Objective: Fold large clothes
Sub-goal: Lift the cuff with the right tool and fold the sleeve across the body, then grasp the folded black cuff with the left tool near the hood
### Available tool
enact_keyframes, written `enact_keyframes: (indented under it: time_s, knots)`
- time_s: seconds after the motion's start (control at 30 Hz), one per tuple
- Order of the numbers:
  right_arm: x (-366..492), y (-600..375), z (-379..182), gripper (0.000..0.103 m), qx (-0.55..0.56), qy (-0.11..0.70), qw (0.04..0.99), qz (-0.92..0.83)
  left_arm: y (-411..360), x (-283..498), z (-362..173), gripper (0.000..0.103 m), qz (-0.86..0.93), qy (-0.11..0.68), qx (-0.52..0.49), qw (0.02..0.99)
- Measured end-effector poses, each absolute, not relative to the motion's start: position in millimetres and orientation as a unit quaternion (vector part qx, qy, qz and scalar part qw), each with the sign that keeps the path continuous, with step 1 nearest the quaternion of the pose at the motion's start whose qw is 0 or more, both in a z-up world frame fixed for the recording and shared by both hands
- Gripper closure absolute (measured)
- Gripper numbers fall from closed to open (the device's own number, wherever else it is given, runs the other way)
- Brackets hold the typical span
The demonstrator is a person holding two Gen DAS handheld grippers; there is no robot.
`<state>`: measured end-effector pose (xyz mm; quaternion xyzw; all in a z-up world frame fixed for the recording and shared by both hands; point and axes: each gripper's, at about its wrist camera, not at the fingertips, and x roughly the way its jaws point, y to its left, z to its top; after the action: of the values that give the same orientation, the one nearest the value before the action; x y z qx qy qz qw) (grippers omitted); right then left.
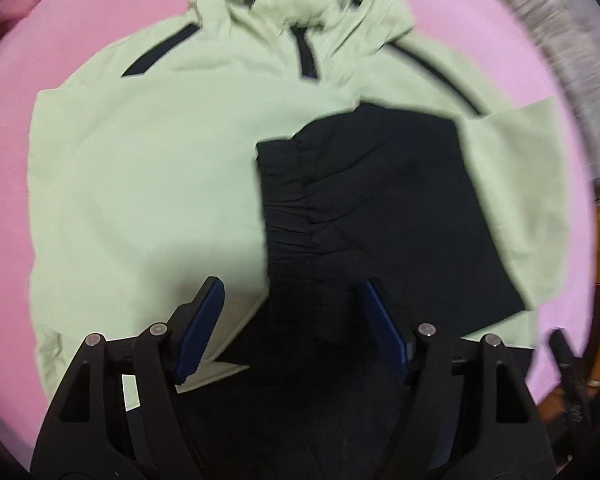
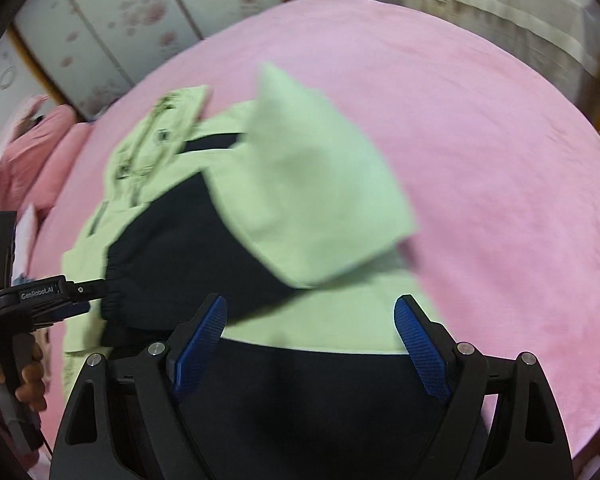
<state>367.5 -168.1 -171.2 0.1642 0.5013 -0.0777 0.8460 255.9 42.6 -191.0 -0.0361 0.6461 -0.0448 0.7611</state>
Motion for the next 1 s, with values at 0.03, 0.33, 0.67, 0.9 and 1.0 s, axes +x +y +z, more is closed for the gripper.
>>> enact_keyframes:
  time_s: [0.03, 0.33, 0.67, 0.9, 1.0]
  knots:
    - [365.8, -181.5, -174.9, 0.016, 0.165, 0.508, 0.841, -0.086, 36.9, 258.9, -196.6, 0.034, -0.025, 0.651, -0.020, 0.758]
    - [381.7, -244.7, -197.5, 0.016, 0.086, 0.550, 0.830, -0.045, 24.8, 272.5, -220.4, 0.075, 0.043, 0.685, -0.072, 0.723]
    - [405.3, -288.2, -230.4, 0.016, 0.031, 0.580, 0.814, -0.010, -16.1, 277.8, -142.3, 0.085, 0.070, 0.548, -0.052, 0.832]
    - [418.1, -310.9, -233.7, 0.016, 0.043, 0.566, 0.823, -0.025, 10.7, 290.8, -70.3, 0.087, 0.086, 0.468, -0.050, 0.878]
    - [419.9, -316.9, -228.8, 0.016, 0.039, 0.552, 0.832, -0.035, 33.0, 294.6, -69.7, 0.087, 0.127, 0.466, -0.034, 0.875]
